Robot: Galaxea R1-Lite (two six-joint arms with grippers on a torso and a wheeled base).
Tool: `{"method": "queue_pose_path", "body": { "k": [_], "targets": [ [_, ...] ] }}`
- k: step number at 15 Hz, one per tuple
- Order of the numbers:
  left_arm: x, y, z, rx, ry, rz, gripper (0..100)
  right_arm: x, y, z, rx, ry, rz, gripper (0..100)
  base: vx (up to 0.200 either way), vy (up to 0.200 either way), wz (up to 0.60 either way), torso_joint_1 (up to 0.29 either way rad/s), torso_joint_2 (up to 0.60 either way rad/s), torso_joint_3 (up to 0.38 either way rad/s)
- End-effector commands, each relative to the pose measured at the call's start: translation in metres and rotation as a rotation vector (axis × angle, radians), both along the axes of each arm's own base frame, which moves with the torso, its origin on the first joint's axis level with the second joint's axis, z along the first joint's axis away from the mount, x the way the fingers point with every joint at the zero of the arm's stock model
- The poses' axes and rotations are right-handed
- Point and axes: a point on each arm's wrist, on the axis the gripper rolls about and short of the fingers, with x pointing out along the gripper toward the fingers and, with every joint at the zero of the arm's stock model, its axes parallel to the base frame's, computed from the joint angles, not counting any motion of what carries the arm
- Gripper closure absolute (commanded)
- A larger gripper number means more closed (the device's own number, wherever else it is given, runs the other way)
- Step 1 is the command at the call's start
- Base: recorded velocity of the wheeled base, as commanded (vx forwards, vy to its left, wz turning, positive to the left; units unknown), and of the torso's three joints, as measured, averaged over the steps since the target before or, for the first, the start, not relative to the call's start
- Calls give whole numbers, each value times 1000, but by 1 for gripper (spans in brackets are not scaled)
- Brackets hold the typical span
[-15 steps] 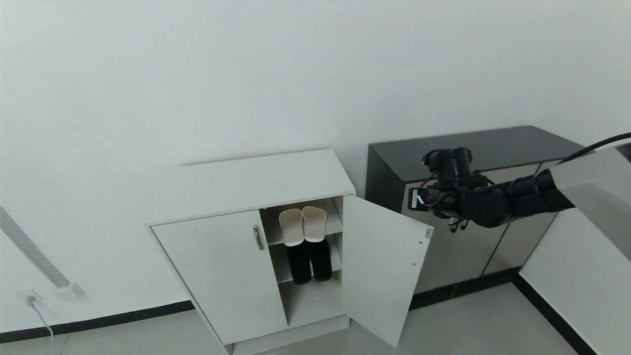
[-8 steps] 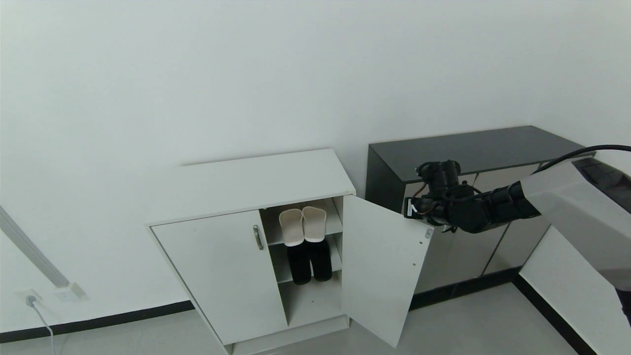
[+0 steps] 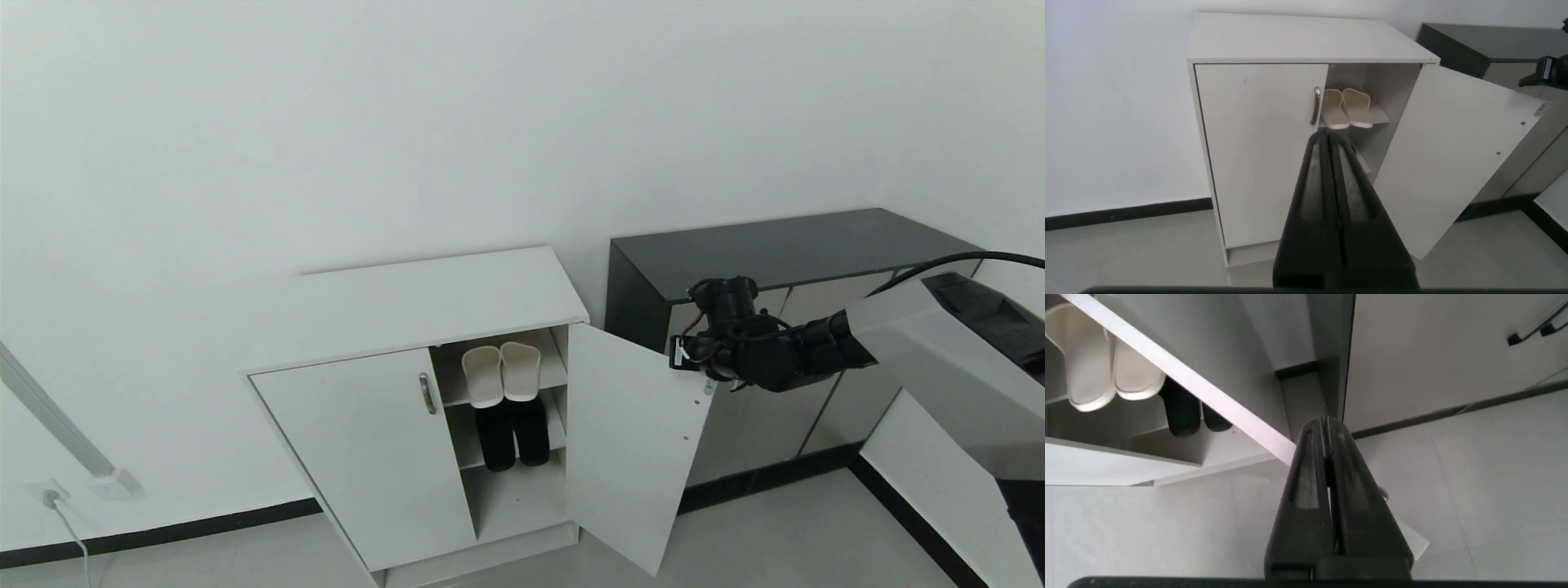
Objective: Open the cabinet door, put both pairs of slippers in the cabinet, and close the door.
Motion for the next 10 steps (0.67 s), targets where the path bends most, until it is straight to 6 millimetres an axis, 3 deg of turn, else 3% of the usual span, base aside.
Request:
{"method": "queue_pose_path", "body": {
  "k": [1,6,10],
  "targets": [
    [0,0,0,0,1,-1,100,0,0,-2,-2,5,1,100,0,0,0,0,0,0],
    [0,0,0,0,1,1,100,-5,2,-6,-11,24,8,100,0,0,0,0,0,0],
    [0,0,0,0,1,1,100,-28,17,-1,-17,50,52,100,0,0,0,0,0,0]
  ]
}}
